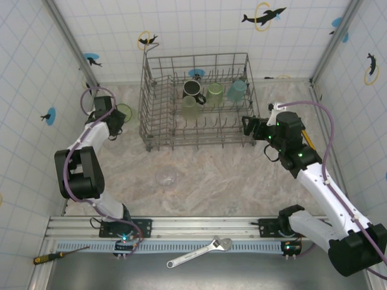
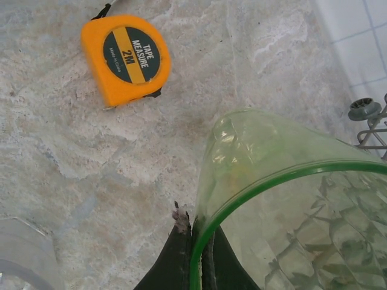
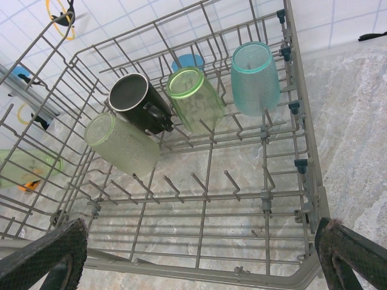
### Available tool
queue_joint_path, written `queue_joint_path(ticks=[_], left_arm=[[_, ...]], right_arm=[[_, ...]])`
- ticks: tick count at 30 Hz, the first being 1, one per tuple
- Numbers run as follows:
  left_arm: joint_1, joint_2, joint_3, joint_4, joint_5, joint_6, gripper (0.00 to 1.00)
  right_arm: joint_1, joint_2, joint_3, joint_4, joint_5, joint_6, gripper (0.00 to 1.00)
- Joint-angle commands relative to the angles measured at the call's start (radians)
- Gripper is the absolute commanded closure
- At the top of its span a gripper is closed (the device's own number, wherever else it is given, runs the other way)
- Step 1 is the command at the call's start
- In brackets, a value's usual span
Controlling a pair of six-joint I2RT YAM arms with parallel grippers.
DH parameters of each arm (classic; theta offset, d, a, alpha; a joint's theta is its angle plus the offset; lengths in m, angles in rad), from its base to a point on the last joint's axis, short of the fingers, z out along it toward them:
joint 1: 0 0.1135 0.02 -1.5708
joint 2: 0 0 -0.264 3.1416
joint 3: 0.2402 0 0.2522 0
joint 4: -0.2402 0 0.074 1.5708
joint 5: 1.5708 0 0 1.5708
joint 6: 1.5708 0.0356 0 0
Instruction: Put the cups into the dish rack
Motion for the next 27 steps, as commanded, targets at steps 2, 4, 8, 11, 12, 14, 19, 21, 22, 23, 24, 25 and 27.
queue_joint_path(ticks=[2, 4, 8, 11, 12, 14, 19, 21, 22, 23, 24, 25, 27], left_arm=[[0.008, -0.057, -0.001, -0.019, -0.024, 0.012, 1.00], [0.010, -0.089, -0.017, -0.025, -0.036, 0.012, 1.00], [0.013, -0.165, -0.065, -0.023, -0.033, 0.004, 1.00], [0.014, -0.230, -0.102, -0.022, -0.019, -0.005, 1.00], [0.015, -0.251, -0.113, -0.022, -0.017, -0.009, 1.00], [0.019, -0.287, -0.122, -0.024, -0.015, -0.009, 1.00], [0.025, -0.361, -0.161, -0.017, 0.024, -0.003, 1.00], [0.027, -0.384, -0.165, -0.022, 0.041, 0.006, 1.00], [0.028, -0.395, -0.166, -0.026, 0.043, 0.007, 1.00], [0.028, -0.410, -0.168, -0.031, 0.043, 0.007, 1.00], [0.030, -0.427, -0.175, -0.031, 0.046, 0.003, 1.00], [0.031, -0.445, -0.182, -0.022, 0.054, 0.000, 1.00], [0.034, -0.479, -0.188, 0.003, 0.074, -0.005, 1.00]], right_arm=[[-0.008, -0.011, 0.012, 0.000, -0.003, 0.007, 0.00], [-0.007, -0.008, 0.010, 0.001, -0.007, 0.007, 0.00], [-0.008, 0.001, 0.007, 0.005, -0.014, 0.010, 0.00], [-0.008, 0.013, 0.010, 0.009, -0.025, 0.017, 0.00], [-0.007, 0.017, 0.011, 0.009, -0.030, 0.021, 0.00], [-0.006, 0.026, 0.013, 0.014, -0.040, 0.026, 0.00], [-0.006, 0.039, 0.007, 0.023, -0.055, 0.037, 0.00], [-0.005, 0.047, 0.010, 0.021, -0.057, 0.037, 0.00], [-0.005, 0.050, 0.010, 0.020, -0.058, 0.038, 0.00], [-0.005, 0.053, 0.011, 0.017, -0.061, 0.039, 0.00], [-0.004, 0.055, 0.010, 0.017, -0.062, 0.040, 0.00], [-0.005, 0.057, 0.010, 0.018, -0.064, 0.042, 0.00], [-0.003, 0.059, 0.007, 0.022, -0.066, 0.043, 0.00]])
